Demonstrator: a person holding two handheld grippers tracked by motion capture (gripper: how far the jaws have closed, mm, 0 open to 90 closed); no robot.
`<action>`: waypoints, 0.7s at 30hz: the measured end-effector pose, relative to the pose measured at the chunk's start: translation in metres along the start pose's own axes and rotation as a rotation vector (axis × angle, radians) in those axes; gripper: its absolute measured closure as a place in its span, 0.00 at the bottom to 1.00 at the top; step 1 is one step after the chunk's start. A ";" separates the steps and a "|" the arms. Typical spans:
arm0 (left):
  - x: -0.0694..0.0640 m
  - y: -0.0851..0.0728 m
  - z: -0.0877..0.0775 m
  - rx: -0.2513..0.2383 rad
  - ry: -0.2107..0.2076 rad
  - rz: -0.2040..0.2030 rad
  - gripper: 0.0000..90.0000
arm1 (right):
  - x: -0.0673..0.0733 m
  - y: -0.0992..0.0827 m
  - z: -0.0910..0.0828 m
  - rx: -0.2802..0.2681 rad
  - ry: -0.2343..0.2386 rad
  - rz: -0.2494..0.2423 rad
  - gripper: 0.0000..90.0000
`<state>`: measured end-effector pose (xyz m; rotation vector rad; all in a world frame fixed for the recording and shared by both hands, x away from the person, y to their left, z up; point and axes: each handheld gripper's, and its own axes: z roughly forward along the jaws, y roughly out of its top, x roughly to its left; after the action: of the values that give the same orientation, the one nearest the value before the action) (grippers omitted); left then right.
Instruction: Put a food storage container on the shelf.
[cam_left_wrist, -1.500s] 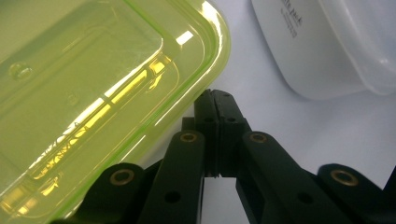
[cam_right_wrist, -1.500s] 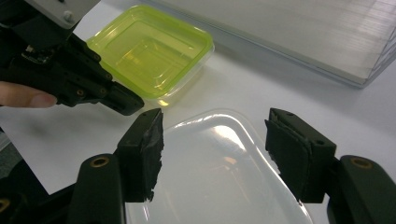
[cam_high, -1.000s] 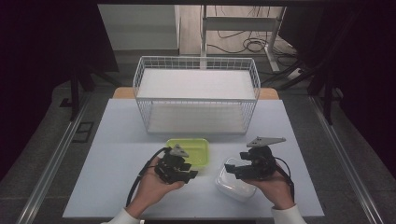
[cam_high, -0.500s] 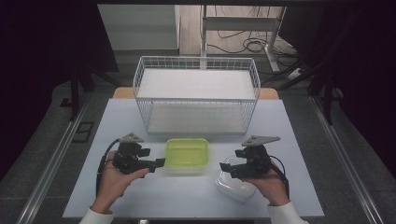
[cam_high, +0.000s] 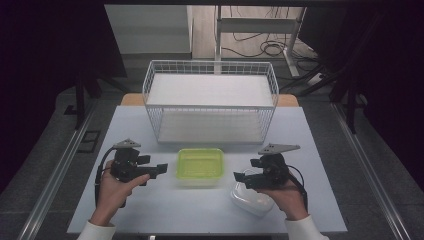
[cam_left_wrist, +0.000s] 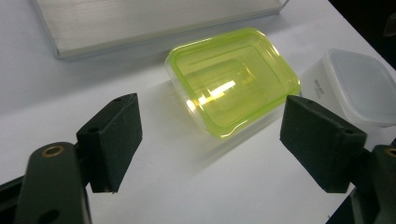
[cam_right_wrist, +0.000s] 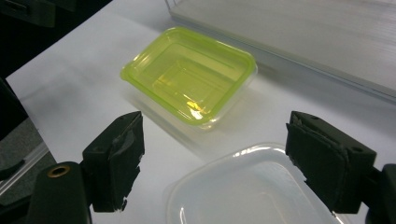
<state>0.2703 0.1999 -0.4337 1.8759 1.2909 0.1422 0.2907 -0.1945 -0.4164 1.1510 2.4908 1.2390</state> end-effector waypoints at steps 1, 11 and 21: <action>0.000 0.000 0.001 0.002 -0.004 -0.005 0.22 | 0.001 0.001 0.001 -0.004 0.003 0.005 0.22; 0.007 0.002 0.007 0.002 -0.012 -0.027 0.22 | 0.009 0.010 0.017 0.020 0.010 0.040 0.20; 0.012 0.015 0.029 0.030 -0.029 -0.039 0.23 | -0.005 0.036 0.036 0.098 0.010 0.136 0.23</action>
<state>0.3013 0.1918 -0.4465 1.8703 1.3154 0.0761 0.3297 -0.1619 -0.4147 1.3612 2.5435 1.1676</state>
